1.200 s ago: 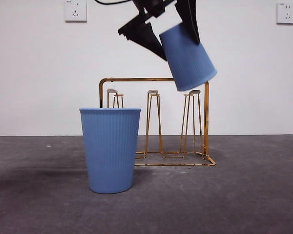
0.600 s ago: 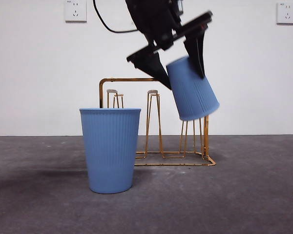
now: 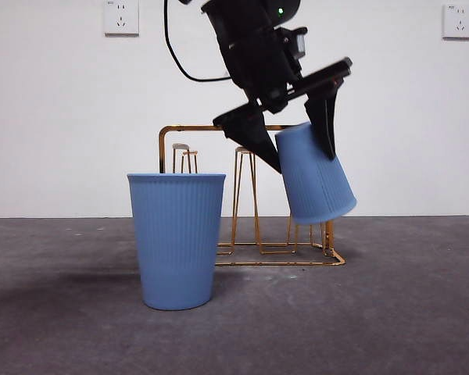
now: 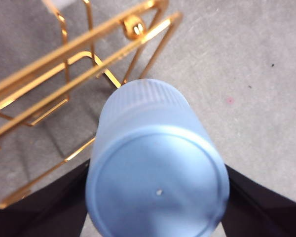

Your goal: Pick up cup 1,put cup 1 in the cup rack,pick up cup 2,put cup 2 in the cup rack

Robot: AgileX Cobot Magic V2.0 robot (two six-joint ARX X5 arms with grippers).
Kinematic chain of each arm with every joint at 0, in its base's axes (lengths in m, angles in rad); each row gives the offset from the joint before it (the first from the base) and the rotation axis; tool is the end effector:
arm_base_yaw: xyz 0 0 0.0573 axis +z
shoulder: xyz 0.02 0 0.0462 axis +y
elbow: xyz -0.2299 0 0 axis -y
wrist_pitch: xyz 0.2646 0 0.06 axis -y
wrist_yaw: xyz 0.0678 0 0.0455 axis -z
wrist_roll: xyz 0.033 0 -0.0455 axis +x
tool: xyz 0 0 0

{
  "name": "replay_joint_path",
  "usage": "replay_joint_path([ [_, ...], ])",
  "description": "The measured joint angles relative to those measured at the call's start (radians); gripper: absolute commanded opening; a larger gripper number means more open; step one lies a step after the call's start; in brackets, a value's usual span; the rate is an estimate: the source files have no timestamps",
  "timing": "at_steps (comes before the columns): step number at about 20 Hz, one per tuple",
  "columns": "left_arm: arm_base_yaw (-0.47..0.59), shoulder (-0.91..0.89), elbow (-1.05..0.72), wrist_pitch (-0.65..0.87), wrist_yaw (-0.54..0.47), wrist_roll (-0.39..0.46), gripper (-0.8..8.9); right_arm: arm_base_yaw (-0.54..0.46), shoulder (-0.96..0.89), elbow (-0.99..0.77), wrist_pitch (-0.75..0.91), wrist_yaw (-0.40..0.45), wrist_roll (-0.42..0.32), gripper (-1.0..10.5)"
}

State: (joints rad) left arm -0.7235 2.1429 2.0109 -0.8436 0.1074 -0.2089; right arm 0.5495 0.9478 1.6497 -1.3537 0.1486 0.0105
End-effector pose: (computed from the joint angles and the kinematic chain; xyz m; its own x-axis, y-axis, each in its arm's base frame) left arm 0.3507 -0.3145 0.2381 0.3468 -0.4494 -0.8233 0.5592 0.8037 -0.2031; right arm 0.1126 0.0632 0.4459 0.7478 0.2844 -0.5999 -0.4107 0.9081 -0.0815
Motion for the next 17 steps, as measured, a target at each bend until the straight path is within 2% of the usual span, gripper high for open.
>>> replay_joint_path([
  [9,-0.006,0.039,0.006,0.01,-0.044,0.004,0.14,0.0,0.0,-0.01,0.0,-0.018,-0.008,2.8],
  [10,-0.006,0.039,0.007,0.01,-0.042,0.003,0.86,0.0,0.0,-0.01,0.0,-0.018,-0.008,2.8],
  [12,-0.006,0.039,0.007,0.01,-0.014,0.003,3.3,0.0,0.0,-0.01,0.0,-0.018,-0.011,2.8],
  [13,-0.006,0.039,0.007,0.011,-0.009,0.003,4.13,0.0,0.0,-0.01,0.0,-0.018,-0.011,2.8],
  [17,-0.005,0.039,0.01,0.0,0.011,0.003,4.41,0.0,0.0,-0.01,0.0,-0.018,-0.011,2.8],
])
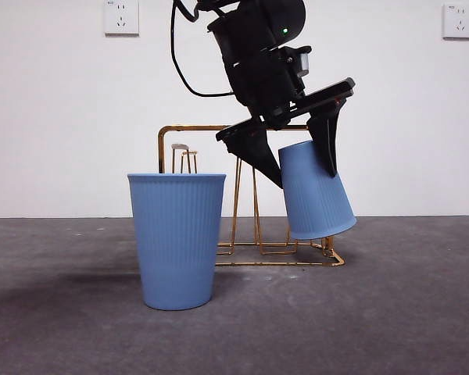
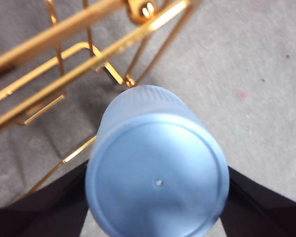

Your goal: Pick up cup 1,put cup 1 in the cup rack,pick up cup 2,put cup 2 in the cup rack

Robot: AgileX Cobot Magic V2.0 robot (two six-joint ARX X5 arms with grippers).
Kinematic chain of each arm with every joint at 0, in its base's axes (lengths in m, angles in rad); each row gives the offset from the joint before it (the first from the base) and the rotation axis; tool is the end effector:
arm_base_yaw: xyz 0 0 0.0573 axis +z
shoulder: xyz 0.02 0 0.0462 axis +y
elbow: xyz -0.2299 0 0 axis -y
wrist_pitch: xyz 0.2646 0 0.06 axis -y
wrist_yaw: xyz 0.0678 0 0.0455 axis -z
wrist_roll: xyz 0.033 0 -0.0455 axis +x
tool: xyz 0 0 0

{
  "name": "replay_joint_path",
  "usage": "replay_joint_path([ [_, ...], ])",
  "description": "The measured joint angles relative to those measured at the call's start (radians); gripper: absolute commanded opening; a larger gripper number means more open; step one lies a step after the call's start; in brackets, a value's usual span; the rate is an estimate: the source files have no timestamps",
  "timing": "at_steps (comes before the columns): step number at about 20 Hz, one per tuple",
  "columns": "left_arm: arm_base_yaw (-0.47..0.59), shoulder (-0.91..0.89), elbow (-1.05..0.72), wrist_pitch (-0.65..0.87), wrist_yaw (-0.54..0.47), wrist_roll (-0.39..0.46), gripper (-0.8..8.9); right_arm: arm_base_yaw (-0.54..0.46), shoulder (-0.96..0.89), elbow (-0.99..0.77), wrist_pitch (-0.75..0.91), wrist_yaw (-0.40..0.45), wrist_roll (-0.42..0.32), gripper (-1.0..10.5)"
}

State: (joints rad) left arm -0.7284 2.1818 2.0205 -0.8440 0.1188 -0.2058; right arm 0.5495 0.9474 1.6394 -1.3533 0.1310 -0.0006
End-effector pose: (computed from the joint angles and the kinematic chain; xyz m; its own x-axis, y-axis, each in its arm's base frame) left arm 0.3530 -0.3202 0.2236 0.3181 -0.4426 -0.8384 0.5647 0.7988 -0.2075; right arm 0.1136 0.0645 0.4435 0.7355 0.2972 -0.6089 -0.4302 0.8991 -0.0807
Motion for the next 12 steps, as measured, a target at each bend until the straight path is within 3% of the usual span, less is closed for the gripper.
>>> replay_joint_path([
  [4,-0.001,0.0,0.019,-0.027,0.014,0.0,5.16,0.0,0.0,0.0,0.0,0.0,-0.001,2.8],
  [12,-0.001,0.013,0.096,-0.1,0.023,-0.004,5.09,0.0,0.0,0.0,0.0,-0.001,-0.006,2.8],
])
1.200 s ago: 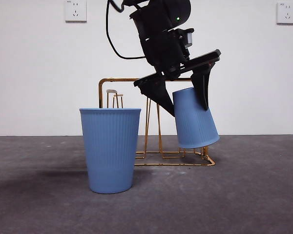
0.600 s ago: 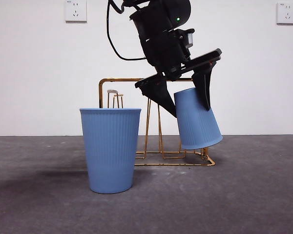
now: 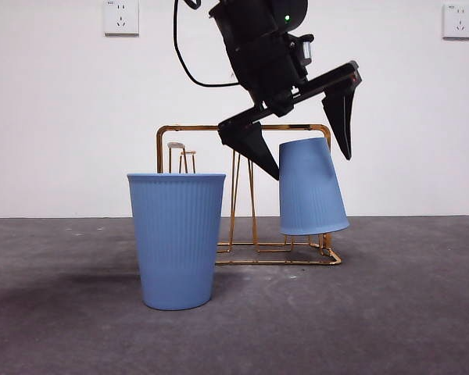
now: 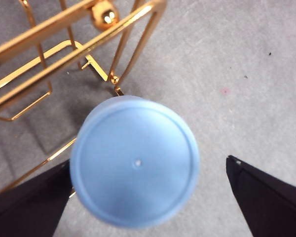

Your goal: Pick up cup 1,put cup 1 in the cup rack,pick up cup 2,put cup 2 in the cup rack

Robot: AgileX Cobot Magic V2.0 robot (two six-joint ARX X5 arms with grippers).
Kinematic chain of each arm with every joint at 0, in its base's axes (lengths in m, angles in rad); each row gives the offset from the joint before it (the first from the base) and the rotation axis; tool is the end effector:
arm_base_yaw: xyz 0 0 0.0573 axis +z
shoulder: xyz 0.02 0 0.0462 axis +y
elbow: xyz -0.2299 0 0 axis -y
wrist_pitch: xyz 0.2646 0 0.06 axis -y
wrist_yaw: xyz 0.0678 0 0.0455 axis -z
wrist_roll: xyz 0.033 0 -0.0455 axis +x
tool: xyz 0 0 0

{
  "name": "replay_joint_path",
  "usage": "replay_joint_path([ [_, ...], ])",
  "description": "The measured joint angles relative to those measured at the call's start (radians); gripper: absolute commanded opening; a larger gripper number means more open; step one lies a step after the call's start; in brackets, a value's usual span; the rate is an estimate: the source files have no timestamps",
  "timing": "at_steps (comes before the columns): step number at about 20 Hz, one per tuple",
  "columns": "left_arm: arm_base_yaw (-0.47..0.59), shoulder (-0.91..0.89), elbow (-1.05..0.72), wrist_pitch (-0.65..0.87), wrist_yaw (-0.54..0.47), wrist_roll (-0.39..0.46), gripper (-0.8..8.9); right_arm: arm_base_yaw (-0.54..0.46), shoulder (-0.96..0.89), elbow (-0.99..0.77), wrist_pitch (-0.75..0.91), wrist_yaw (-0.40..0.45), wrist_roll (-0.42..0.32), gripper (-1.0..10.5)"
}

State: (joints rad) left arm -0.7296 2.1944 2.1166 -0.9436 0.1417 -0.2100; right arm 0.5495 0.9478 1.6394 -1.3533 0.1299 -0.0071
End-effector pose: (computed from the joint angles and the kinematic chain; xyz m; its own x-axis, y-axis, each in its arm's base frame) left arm 0.3511 -0.3202 0.2437 0.2912 -0.4499 -0.8443 0.5666 0.7922 -0.2266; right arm 0.1137 0.0646 0.4434 0.7348 0.2981 -0.6093 -0.4344 0.8967 -0.0852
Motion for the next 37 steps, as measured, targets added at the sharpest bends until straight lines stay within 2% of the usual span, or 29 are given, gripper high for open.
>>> replay_joint_path([
  [9,0.0,0.0,0.018,-0.1,0.003,0.0,5.03,0.0,0.0,0.0,0.0,-0.004,-0.013,2.8],
  [12,-0.005,0.0,0.02,-0.134,0.064,-0.004,5.03,0.0,0.0,0.0,0.0,-0.007,-0.016,2.8],
  [18,-0.007,0.0,0.021,-0.181,0.076,-0.015,5.03,0.0,0.0,0.0,0.0,-0.007,-0.021,2.8],
  [25,-0.014,0.0,0.022,-0.371,0.076,-0.019,5.03,0.0,0.0,0.0,0.015,-0.007,-0.039,2.8],
  [30,-0.057,-0.007,0.022,-0.376,0.122,-0.019,5.02,0.0,0.0,0.0,0.015,-0.008,-0.043,2.8],
  [34,-0.092,-0.1,0.022,-0.376,0.119,-0.018,5.02,0.0,0.0,0.0,0.015,-0.03,-0.046,2.8],
  [37,-0.111,-0.237,0.022,-0.376,0.031,-0.013,5.01,0.0,0.0,0.0,0.015,-0.034,-0.046,2.8],
])
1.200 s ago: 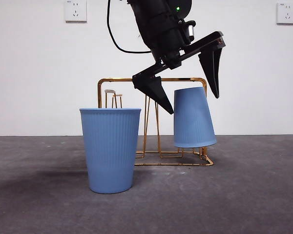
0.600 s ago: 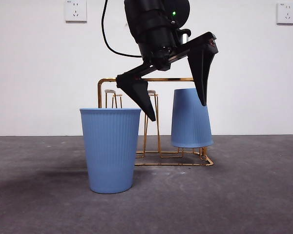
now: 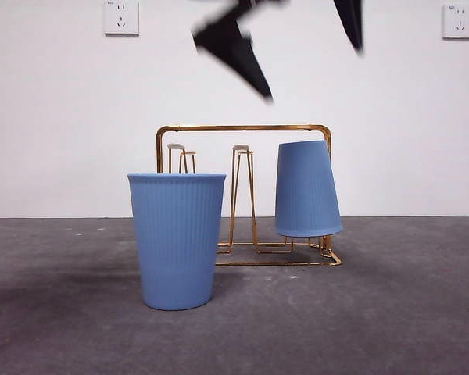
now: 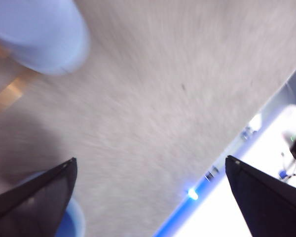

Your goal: Pick up cup 1,put cup 1 in the cup rack,pick up cup 2,put cup 2 in the cup rack

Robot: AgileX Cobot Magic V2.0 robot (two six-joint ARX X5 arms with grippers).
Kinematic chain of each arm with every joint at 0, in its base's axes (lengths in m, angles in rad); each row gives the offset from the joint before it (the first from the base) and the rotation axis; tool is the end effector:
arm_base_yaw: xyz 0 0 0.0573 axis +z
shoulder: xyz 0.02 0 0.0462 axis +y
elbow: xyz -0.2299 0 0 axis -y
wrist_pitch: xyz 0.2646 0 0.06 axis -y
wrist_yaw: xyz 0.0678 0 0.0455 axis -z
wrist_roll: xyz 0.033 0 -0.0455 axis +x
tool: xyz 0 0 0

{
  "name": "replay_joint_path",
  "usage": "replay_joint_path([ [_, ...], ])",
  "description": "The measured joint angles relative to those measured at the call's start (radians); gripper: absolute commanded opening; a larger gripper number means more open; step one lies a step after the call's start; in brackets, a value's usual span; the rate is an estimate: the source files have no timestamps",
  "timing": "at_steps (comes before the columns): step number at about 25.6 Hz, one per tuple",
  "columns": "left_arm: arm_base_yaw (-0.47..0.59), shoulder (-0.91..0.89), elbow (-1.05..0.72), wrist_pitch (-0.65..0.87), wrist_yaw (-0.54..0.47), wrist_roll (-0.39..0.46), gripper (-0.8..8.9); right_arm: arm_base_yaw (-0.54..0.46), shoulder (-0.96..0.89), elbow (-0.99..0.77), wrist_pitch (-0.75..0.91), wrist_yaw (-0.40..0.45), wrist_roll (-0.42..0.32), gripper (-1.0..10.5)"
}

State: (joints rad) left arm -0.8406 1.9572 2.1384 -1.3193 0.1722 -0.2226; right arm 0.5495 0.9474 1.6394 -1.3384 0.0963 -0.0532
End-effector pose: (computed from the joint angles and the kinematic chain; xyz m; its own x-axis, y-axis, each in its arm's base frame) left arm 0.2614 -0.3004 0.3321 0.1479 -0.4221 -0.8944 0.6290 0.7380 -0.2443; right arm 0.1139 0.0660 0.4446 0.7278 0.3330 -0.5995 -0.4811 0.8709 -0.1003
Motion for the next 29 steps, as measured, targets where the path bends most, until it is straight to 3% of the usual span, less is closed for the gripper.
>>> replay_joint_path([
  [3,-0.007,-0.163,0.0,0.0,-0.085,0.006,5.01,0.0,0.0,0.0,0.0,-0.014,0.0,2.8],
  [9,-0.007,-0.541,0.0,0.0,-0.286,0.014,5.01,0.0,0.064,0.0,0.06,-0.161,0.001,2.8],
  [14,-0.007,-0.765,-0.01,0.002,-0.312,0.018,5.01,0.0,0.245,0.0,0.145,-0.323,0.004,2.8],
  [17,-0.007,-0.891,-0.134,0.003,-0.362,0.02,5.01,0.0,0.372,0.0,0.193,-0.394,0.013,2.8],
  [25,-0.007,-1.112,-0.488,-0.005,-0.463,-0.014,5.01,0.073,0.609,0.0,0.285,-0.402,0.034,2.8],
  [29,-0.007,-1.187,-0.622,-0.004,-0.491,-0.043,5.01,0.12,0.711,0.0,0.33,-0.358,0.047,2.8],
])
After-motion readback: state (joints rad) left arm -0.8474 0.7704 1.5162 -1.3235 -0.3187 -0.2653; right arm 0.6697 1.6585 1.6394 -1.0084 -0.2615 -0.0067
